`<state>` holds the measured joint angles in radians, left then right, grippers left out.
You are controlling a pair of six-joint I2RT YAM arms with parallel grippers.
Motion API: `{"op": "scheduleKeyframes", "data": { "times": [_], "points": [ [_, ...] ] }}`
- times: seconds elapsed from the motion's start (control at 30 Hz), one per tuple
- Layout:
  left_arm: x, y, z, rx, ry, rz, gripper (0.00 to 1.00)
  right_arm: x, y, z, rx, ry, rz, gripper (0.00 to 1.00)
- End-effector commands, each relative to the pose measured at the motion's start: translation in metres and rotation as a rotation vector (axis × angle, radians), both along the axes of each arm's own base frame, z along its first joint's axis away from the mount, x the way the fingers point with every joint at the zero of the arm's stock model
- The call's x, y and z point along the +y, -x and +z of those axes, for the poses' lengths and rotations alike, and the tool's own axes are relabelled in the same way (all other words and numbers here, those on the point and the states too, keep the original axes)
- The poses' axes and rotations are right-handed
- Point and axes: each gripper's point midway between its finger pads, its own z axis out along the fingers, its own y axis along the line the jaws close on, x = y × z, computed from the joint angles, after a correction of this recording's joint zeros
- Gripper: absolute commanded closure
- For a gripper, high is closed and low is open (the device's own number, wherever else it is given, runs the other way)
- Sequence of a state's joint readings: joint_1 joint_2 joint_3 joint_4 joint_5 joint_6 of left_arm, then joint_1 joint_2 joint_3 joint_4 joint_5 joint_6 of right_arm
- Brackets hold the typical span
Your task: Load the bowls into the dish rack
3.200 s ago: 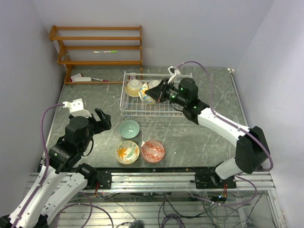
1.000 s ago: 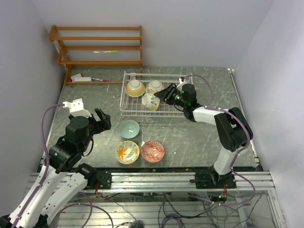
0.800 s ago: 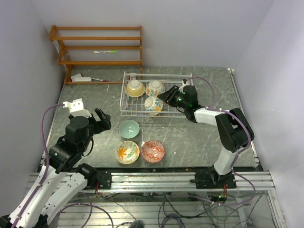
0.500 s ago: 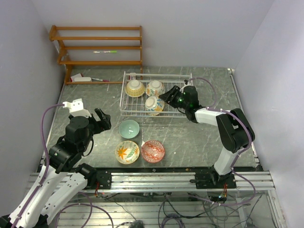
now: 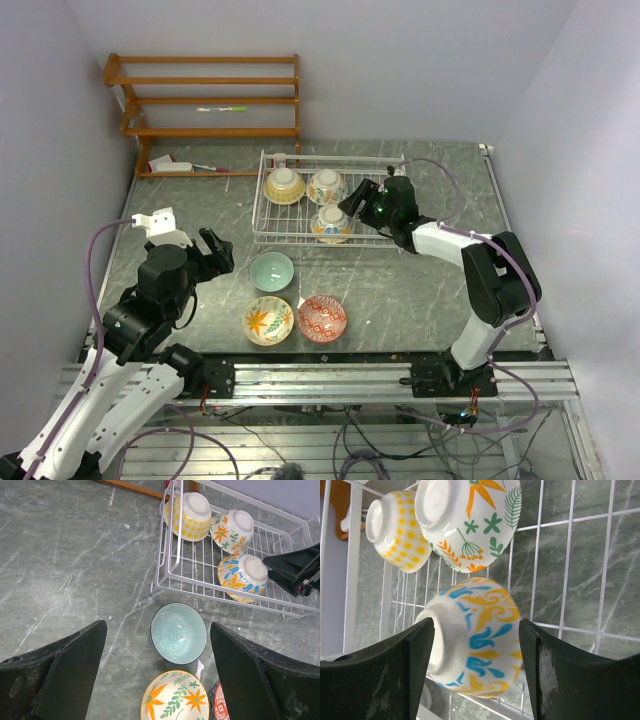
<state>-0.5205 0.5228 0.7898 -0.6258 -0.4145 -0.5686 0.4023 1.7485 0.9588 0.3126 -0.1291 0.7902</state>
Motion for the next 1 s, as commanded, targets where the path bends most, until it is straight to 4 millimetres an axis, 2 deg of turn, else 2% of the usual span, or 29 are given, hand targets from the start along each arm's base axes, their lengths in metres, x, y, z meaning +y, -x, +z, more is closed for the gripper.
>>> {"op": "scheduleKeyframes", "data": {
  "times": [0.0,0.17,0.33,0.47,0.5,0.63,0.8,0.97],
  "points": [
    [-0.001,-0.002,0.009,-0.025,0.019,0.005,0.05,-0.009,-0.009,0.027,-0.072,0.095,-0.01,0.3],
    [-0.001,-0.002,0.009,-0.025,0.018,0.005,0.05,-0.016,-0.014,0.046,-0.119,0.174,-0.002,0.29],
    [-0.001,-0.003,0.009,-0.022,0.014,0.002,0.05,-0.023,-0.008,0.059,-0.122,0.329,0.027,0.28],
    [-0.003,-0.004,0.008,-0.022,0.018,-0.004,0.05,-0.026,0.004,0.054,-0.073,0.522,0.082,0.24],
    [-0.004,-0.004,0.008,-0.021,0.019,-0.006,0.05,-0.019,0.012,0.052,-0.068,0.563,0.108,0.23],
    [-0.005,-0.004,0.007,-0.02,0.019,-0.01,0.04,-0.011,0.029,0.047,-0.064,0.685,0.135,0.15],
    [-0.003,-0.003,0.009,-0.023,0.018,-0.008,0.05,-0.008,0.037,0.036,-0.028,0.722,0.166,0.14],
    [-0.003,-0.002,0.009,-0.028,0.024,-0.007,0.05,-0.003,0.036,0.022,-0.013,0.72,0.187,0.14]
  ]
}}
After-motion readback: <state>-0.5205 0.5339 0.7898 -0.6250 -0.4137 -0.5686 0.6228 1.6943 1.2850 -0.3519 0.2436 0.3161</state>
